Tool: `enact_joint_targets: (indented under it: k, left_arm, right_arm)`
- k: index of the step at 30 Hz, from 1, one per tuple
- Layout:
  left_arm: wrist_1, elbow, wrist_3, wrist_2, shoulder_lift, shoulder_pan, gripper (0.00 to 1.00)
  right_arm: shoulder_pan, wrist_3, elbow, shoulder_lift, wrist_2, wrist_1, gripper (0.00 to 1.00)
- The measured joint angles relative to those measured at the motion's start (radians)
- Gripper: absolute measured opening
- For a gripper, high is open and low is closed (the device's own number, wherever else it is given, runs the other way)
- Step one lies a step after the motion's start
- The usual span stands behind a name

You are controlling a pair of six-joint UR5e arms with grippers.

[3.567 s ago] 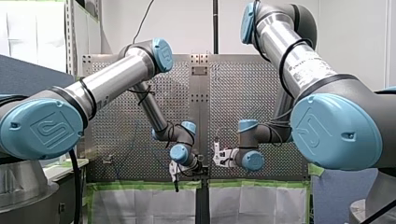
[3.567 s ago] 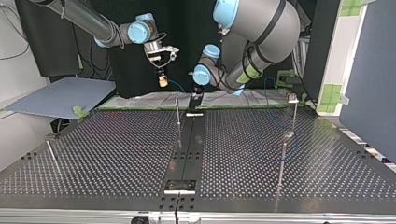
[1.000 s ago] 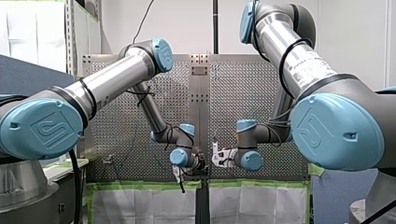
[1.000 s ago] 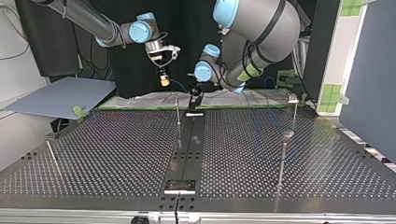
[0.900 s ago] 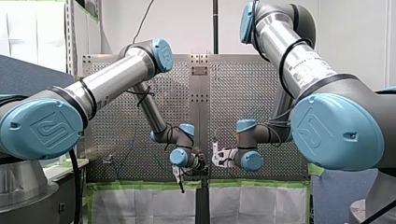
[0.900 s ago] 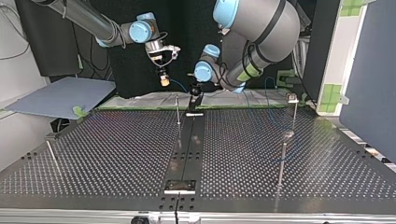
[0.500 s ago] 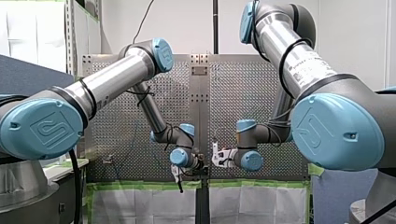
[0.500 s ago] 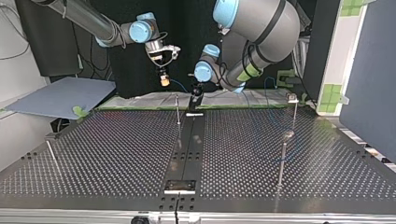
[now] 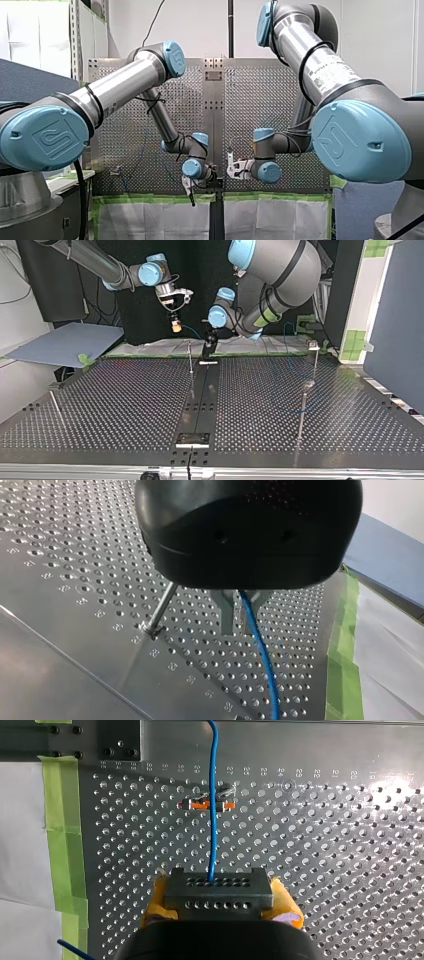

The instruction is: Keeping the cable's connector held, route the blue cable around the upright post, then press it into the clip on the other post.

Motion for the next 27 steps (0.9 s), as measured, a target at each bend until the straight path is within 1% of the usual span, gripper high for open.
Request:
enact_joint_targets:
  k: [2,3,4,10,13,15,17,19,22,24,27]
  left_arm:
    - [0.000,0.000,-0.001,0.003,0.000,0.000,0.04]
    - [0.000,0.000,-0.001,0.004,0.000,0.000,0.04]
    - [0.000,0.000,-0.002,0.004,0.000,0.000,0.00]
    - [-0.018,0.000,0.010,0.002,0.000,0.000,0.00]
    - [-0.035,0.000,0.027,-0.008,0.000,-0.002,0.00]
    - [-0.049,0.000,0.043,-0.022,0.000,-0.005,0.00]
    - [-0.059,0.000,0.060,-0.038,0.000,-0.011,0.00]
    - [-0.061,0.000,0.080,-0.058,0.000,-0.023,0.00]
    - [-0.048,0.000,0.111,-0.088,0.001,-0.049,0.00]
    - [-0.032,0.000,0.133,-0.111,0.001,-0.071,0.00]
    - [-0.007,0.000,0.146,-0.145,0.001,-0.093,0.00]
  right_arm:
    - [0.000,0.000,0.000,0.000,0.000,0.000,0.00]
    - [0.000,0.000,0.000,0.000,0.000,0.000,0.00]
    - [0.000,0.000,0.000,0.000,0.000,0.000,0.00]
    - [0.000,0.000,0.000,0.000,-0.001,0.001,0.00]
    - [0.000,0.000,0.000,0.000,-0.001,0.002,0.00]
    - [-0.001,-0.001,0.000,0.000,-0.001,0.005,0.00]
    - [-0.002,-0.007,0.001,0.001,0.005,0.012,0.00]
    - [-0.004,-0.022,0.001,0.002,0.020,0.026,0.00]
    - [-0.006,-0.042,0.002,0.003,0.043,0.040,0.00]
    - [-0.009,-0.049,0.005,0.004,0.055,0.043,0.00]
    - [-0.013,-0.053,0.007,0.014,0.062,0.042,0.00]
